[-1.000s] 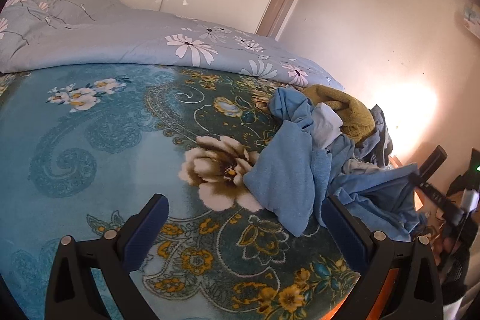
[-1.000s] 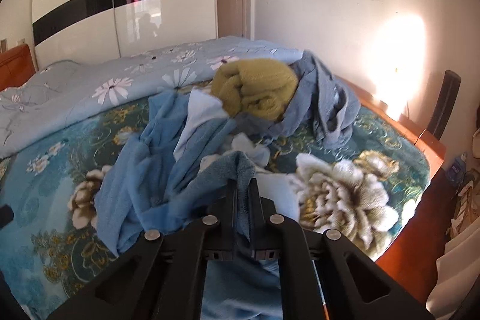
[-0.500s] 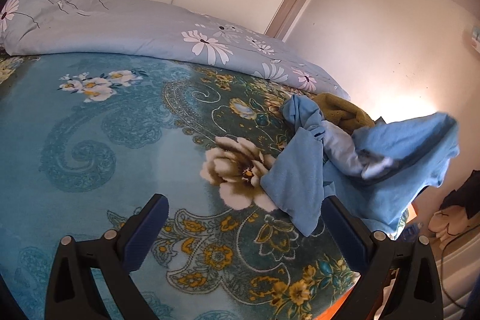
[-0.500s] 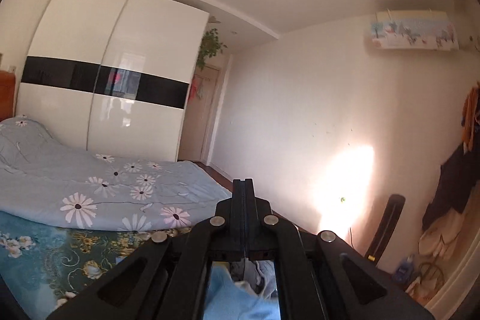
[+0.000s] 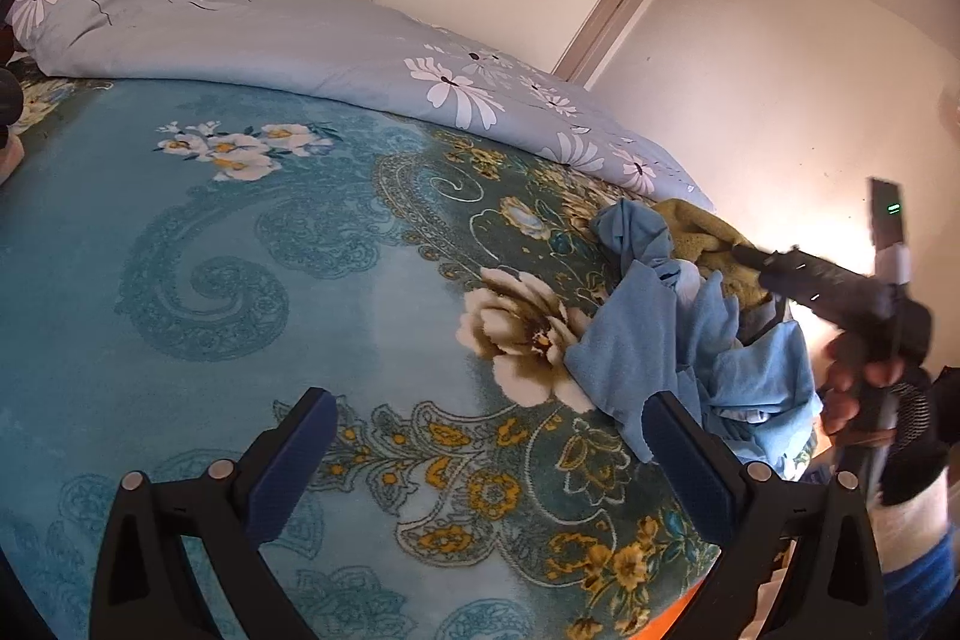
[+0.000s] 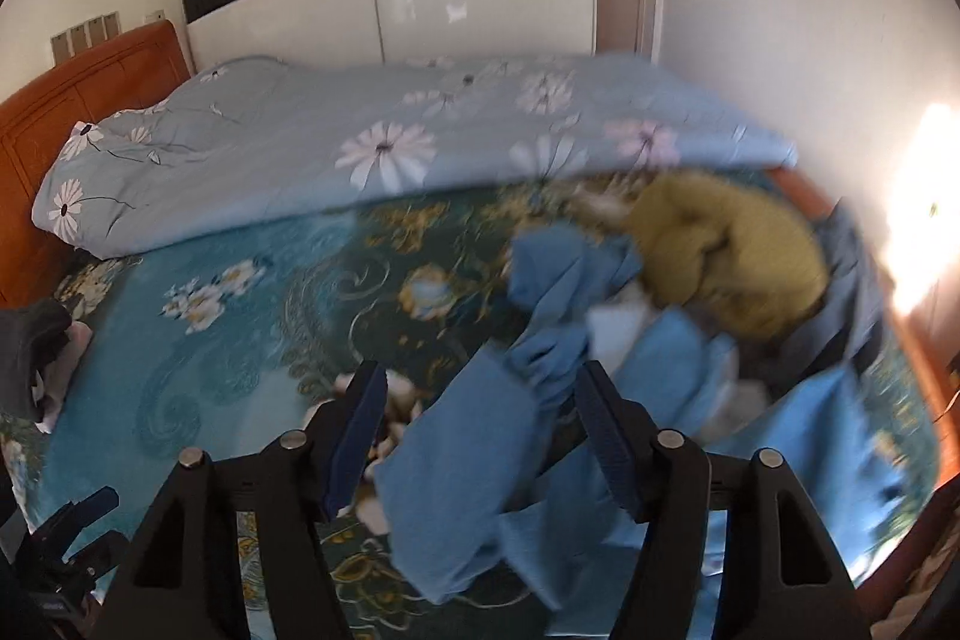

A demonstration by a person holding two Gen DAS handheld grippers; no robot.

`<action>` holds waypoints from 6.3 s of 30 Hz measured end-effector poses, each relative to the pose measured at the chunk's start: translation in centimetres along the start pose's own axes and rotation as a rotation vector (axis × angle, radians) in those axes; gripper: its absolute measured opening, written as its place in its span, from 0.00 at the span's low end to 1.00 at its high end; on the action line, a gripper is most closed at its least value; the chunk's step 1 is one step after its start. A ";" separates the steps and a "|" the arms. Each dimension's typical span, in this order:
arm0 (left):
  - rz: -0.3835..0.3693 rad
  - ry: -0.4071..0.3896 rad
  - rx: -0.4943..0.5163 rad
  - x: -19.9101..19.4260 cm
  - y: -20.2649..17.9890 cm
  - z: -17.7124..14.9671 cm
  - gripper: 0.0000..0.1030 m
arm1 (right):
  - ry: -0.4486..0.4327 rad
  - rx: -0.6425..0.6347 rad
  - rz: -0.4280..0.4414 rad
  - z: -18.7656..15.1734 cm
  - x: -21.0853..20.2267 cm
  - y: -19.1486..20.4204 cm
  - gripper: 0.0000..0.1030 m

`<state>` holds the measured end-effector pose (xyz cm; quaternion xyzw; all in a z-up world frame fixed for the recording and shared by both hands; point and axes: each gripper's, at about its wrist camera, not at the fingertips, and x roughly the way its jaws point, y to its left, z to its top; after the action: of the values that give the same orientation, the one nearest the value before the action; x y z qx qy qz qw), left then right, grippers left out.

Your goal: Fold clothes

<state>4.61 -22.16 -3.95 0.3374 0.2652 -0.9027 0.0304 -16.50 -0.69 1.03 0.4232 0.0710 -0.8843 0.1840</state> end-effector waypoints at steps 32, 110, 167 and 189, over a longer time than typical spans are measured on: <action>0.306 -0.263 -0.281 -15.8 18.8 -0.3 1.00 | 0.223 -0.264 0.954 -5.6 -2.3 38.7 0.25; 0.077 0.228 -0.434 6.8 10.3 -0.5 0.03 | -0.212 0.233 0.741 -10.2 -8.1 -2.4 0.04; 0.336 0.213 0.572 4.8 15.2 3.5 0.05 | -0.149 0.297 0.511 -9.6 -7.7 -4.2 0.04; 0.666 -0.109 0.401 -5.6 17.6 17.1 0.05 | -0.210 -0.011 0.473 2.3 -5.4 5.7 0.04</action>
<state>2.90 -46.49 2.22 0.3559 -0.0424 -0.8939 0.2692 -12.87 -5.16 6.80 0.3331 -0.0445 -0.8554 0.3941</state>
